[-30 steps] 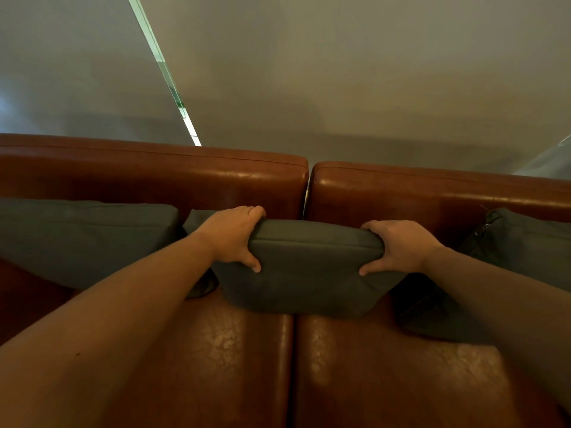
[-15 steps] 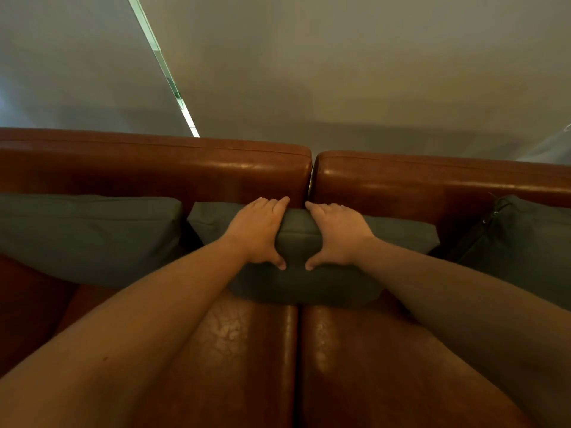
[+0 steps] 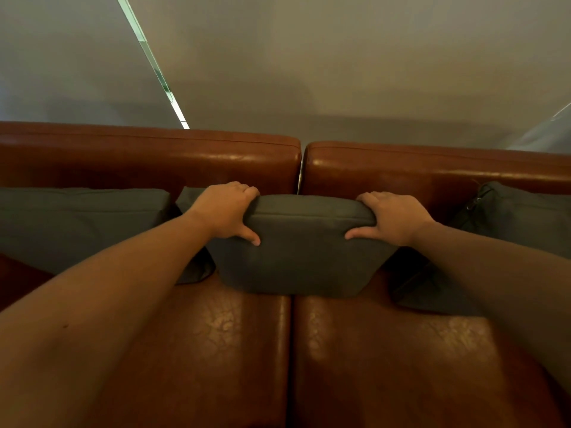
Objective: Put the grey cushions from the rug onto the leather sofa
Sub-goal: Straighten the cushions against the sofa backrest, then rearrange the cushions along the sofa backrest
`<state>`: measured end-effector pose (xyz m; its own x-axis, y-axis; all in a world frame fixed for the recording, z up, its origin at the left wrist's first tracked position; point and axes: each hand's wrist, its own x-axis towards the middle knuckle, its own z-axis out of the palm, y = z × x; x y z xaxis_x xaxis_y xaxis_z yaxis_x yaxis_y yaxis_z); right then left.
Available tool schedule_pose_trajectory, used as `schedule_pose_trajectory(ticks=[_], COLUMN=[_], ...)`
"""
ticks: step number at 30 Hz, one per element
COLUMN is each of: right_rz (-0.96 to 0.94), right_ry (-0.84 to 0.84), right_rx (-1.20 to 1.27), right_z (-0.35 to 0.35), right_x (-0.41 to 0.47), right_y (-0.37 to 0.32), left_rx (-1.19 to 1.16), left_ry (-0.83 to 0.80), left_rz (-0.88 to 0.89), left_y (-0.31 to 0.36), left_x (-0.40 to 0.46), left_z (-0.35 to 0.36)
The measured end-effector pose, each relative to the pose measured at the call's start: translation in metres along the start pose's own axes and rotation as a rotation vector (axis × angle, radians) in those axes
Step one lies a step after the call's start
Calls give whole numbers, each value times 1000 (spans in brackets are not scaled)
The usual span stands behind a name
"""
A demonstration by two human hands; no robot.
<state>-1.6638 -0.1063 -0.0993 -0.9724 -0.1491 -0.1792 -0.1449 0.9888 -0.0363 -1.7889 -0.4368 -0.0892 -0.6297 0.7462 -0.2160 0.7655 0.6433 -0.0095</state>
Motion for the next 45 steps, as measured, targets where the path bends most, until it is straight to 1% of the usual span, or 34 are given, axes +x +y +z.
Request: schedule_pose_trajectory(ticks=[5,8,11,13,16,19,22,25,29,33,36,40,45], right_rz=[8,23,-23,-80,-114,-131,-116,-116,-113,55,139,258,341], right_ry=[3,-8,10,67,125,146,141,164,191,210,159,167,217], right_rx=[40,59,16,9,31,49,67,86,68,89,90,106,82], right_z=[7,3,-8,-15,-26,-33,-36,-36,-32,-16,-4,-3,-12], right_x=[-9,-12,-18,-25,-41,-62,-91,-125,-174,-234,-274,-319,-354], right_y=[-3,-4,-8,-11,-14,-9,-5,-5,1,10,17,27,72], left_rx=[-18,-102,-220,-276,-303,-306,-302,-297,-271,-261,-256,-254,-254], left_ry=[4,-69,-154,-135,-72,-14,-7,-9,6,36,48,13,40], left_rz=[-29,-81,-120,-144,-176,-190,-189,-151,-36,77,162,244,309], left_y=[7,14,20,27,46,72,100,128,159,192,219,258,312], left_x=[-10,-11,-18,-26,-37,-47,-55,-60,-57,-48,-46,-39,-10], left_z=[4,-3,-14,-20,-31,-41,-49,-57,-67,-70,-65,-68,-87])
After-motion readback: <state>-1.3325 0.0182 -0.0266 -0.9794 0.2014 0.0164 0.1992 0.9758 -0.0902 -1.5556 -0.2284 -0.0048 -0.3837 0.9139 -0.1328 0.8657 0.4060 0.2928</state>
